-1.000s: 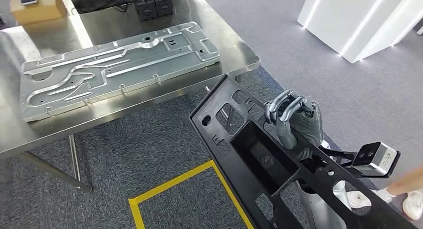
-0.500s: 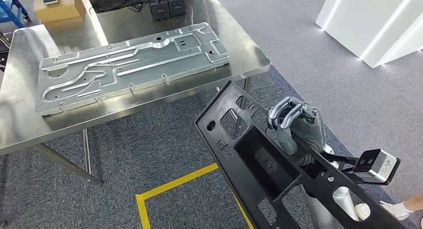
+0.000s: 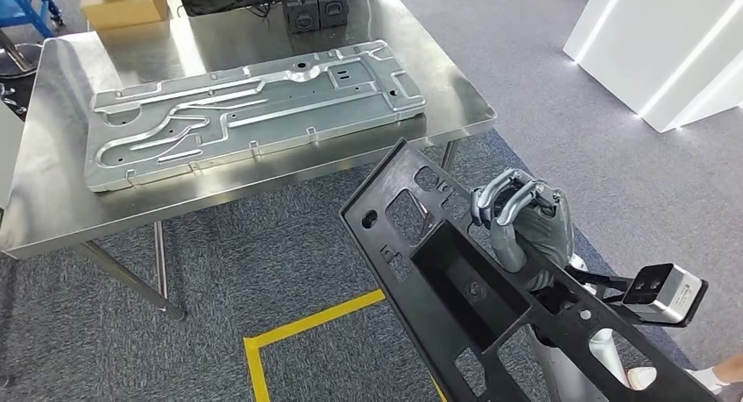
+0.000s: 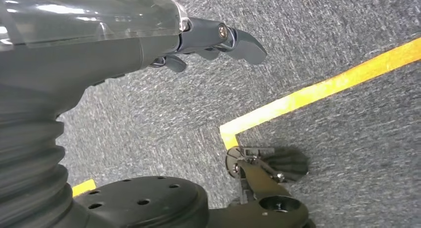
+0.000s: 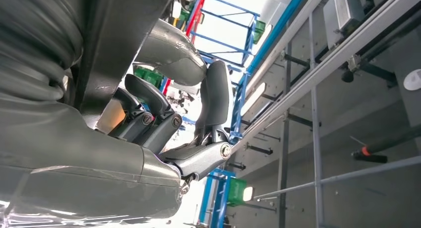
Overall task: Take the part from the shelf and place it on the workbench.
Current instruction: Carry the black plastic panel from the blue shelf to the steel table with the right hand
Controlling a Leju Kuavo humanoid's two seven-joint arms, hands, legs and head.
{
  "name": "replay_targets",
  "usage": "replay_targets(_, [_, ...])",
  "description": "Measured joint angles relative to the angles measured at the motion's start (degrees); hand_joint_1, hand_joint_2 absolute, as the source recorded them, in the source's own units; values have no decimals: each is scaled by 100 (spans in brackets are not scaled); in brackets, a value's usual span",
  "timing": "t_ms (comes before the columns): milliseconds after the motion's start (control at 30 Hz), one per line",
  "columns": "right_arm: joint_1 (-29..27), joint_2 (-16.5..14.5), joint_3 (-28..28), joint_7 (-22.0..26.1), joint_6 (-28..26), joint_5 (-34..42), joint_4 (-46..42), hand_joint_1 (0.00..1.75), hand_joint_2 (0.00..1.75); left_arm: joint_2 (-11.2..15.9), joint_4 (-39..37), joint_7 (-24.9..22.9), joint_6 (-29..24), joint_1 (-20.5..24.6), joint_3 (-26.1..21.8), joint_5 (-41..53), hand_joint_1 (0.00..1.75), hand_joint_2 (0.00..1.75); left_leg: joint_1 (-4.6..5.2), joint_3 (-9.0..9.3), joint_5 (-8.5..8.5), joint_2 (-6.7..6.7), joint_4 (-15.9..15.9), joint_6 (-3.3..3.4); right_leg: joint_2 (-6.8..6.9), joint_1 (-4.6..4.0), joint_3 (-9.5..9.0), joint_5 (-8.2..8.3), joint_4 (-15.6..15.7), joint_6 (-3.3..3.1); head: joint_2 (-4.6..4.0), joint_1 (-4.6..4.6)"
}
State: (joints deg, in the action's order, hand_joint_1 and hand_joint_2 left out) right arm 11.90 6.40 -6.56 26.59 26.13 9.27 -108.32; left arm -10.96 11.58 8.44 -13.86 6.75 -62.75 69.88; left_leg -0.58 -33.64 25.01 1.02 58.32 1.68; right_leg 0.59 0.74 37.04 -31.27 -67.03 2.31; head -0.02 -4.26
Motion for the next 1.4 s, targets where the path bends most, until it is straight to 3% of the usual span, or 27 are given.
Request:
replay_targets(67, [-21, 0, 0, 3, -5, -50, 11, 175, 175, 4, 0, 0, 0, 6, 0, -25, 0, 175, 9, -15, -6, 72, 2, 9, -3, 3, 348, -251, -697, 15, 0, 0])
replay_targets(100, [-27, 0, 0, 3, -5, -64, 17, 175, 175, 7, 0, 1, 0, 5, 0, -33, 0, 175, 12, -18, -9, 120, 3, 10, -9, 3, 407, -229, -802, 10, 0, 0])
replay_targets(133, [-26, 0, 0, 3, -4, -72, 22, 175, 175, 8, 0, 4, 0, 3, 0, -38, 0, 175, 14, -16, -13, 179, 3, 9, -31, 2, 342, -90, -658, -7, 0, 0])
replay_targets(167, [-20, -1, 0, 3, -3, -78, 23, 175, 175, 8, 0, 9, 0, 4, 0, -42, 0, 175, 15, -11, -18, 245, 3, 3, -90, 1, 169, 123, -303, -34, 0, 0])
replay_targets(233, [2, -1, 0, 3, -2, -84, 22, 175, 175, 2, 0, 21, 0, 14, 0, -49, 0, 175, 16, -15, -33, 370, 6, -23, -355, -1, -230, 453, 529, -103, 0, 0])
replay_targets(300, [25, -1, 0, -1, 0, -90, 22, 175, 175, -3, 0, 31, 1, 17, 0, -50, 0, 175, 6, -46, -52, 467, 3, -78, -488, -16, -389, 521, 886, -144, 0, 1])
replay_targets(367, [38, -2, 0, -2, 12, -74, 22, 175, 175, 1, 0, 34, 2, -2, 0, -49, 0, 175, -4, -68, -69, 544, -18, -151, -387, -11, -406, 542, 936, -175, 0, 0])
replay_targets(433, [46, -6, -1, 1, 38, -31, 20, 175, 175, 5, 0, 34, 1, -23, 0, -50, 0, 175, 10, -134, 42, 404, 124, -206, -294, 14, -452, 586, 1028, -226, 0, -1])
replay_targets(500, [50, -8, -1, 2, 62, 3, 20, 175, 175, 7, 0, 34, 0, -27, 0, -54, 0, 175, 9, -390, 377, 123, 698, -240, -202, 7, -481, 602, 1073, -269, 0, -2])
replay_targets(567, [49, -7, 0, -1, 71, 11, 27, 175, 175, 7, 0, 35, 0, -31, -1, -64, 0, 175, -7, -722, 676, -3, 1417, -278, -119, -10, -478, 589, 1058, -288, 0, -3])
replay_targets(600, [48, -7, -1, -3, 76, 11, 32, 175, 175, 7, 0, 36, 0, -33, -1, -68, 0, 175, -10, -787, 690, -20, 1567, -296, -82, -14, -477, 581, 1046, -288, 0, -3])
replay_targets(633, [51, -7, -1, -5, 80, 11, 35, 175, 175, 8, 0, 36, 0, -36, -2, -69, 0, 175, -12, -738, 595, -30, 1490, -307, -53, -14, -476, 569, 1030, -283, 0, -3])
replay_targets(700, [67, -7, -2, -11, 87, 11, 38, 175, 175, 11, 0, 35, -1, -41, -2, -69, 0, 175, -16, -357, 238, -59, 762, -299, -14, -12, -477, 533, 982, -257, 0, -2])
replay_targets(767, [93, -7, -2, -26, 91, 11, 43, 175, 175, 15, 0, 34, -2, -43, -2, -70, 0, 175, -1, -31, 46, -81, 141, -236, 3, -30, -462, 498, 925, -209, 0, -2])
replay_targets(933, [143, -10, -2, -72, 119, 11, 83, 175, 175, 17, 0, 36, -1, -60, -2, -46, 0, 175, 13, 62, 30, -67, -51, -50, 9, -24, -436, 408, 832, -53, 0, -2])
replay_targets(1000, [172, -11, -2, -77, 120, 11, 96, 175, 175, 16, 0, 44, -1, -53, -2, -32, 0, 175, -3, 97, 23, -65, -88, -5, -7, -2, -186, 131, 304, 2, 0, -2])
replay_targets(1067, [179, -11, -2, -81, 120, 11, 122, 175, 175, 16, 0, 49, 0, -50, -2, -31, 0, 175, 1, 102, 44, -64, -85, 13, -16, 9, 256, -166, -488, 37, 0, -2])
replay_targets(1100, [176, -11, -2, -84, 120, 11, 139, 175, 175, 16, 0, 50, 0, -54, -2, -29, 0, 175, 3, 111, 59, -62, -83, 15, -18, 12, 403, -188, -715, 45, 0, -2])
replay_targets(1133, [176, -11, -2, -86, 120, 11, 157, 175, 175, 16, 0, 50, 0, -56, -2, -27, 0, 175, 4, 131, 80, -57, -82, 11, -18, 14, 435, -83, -706, 45, 0, -2])
replay_targets(1167, [181, -11, -2, -86, 120, 12, 173, 175, 175, 15, 0, 50, 0, -57, -2, -23, 0, 175, 4, 162, 102, -51, -81, 3, -18, 15, 348, 119, -469, 37, 0, -2])
replay_targets(1200, [193, -11, -2, -86, 121, 13, 187, 175, 175, 13, 0, 50, 0, -56, -2, -19, 0, 175, 3, 201, 129, -45, -81, -11, -19, 15, 165, 373, -56, 20, 0, -2])
replay_targets(1267, [237, -11, -2, -87, 122, 21, 217, 175, 175, 7, 0, 50, 1, -48, -2, -14, 0, 175, 20, 253, 187, -39, -79, -60, -22, -11, -172, 645, 672, -39, 0, -1])
replay_targets(1300, [260, -11, -2, -87, 122, 25, 232, 175, 175, 4, 0, 51, 2, -43, -2, -14, 0, 175, 27, 263, 212, -40, -79, -89, -24, -28, -257, 668, 859, -74, 0, -1])
replay_targets(1400, [293, -11, -2, -89, 122, 28, 268, 175, 175, 1, 0, 53, 1, -33, -1, -13, 0, 175, 26, 310, 277, -46, -88, -186, -29, -40, -321, 585, 940, -180, 0, -2])
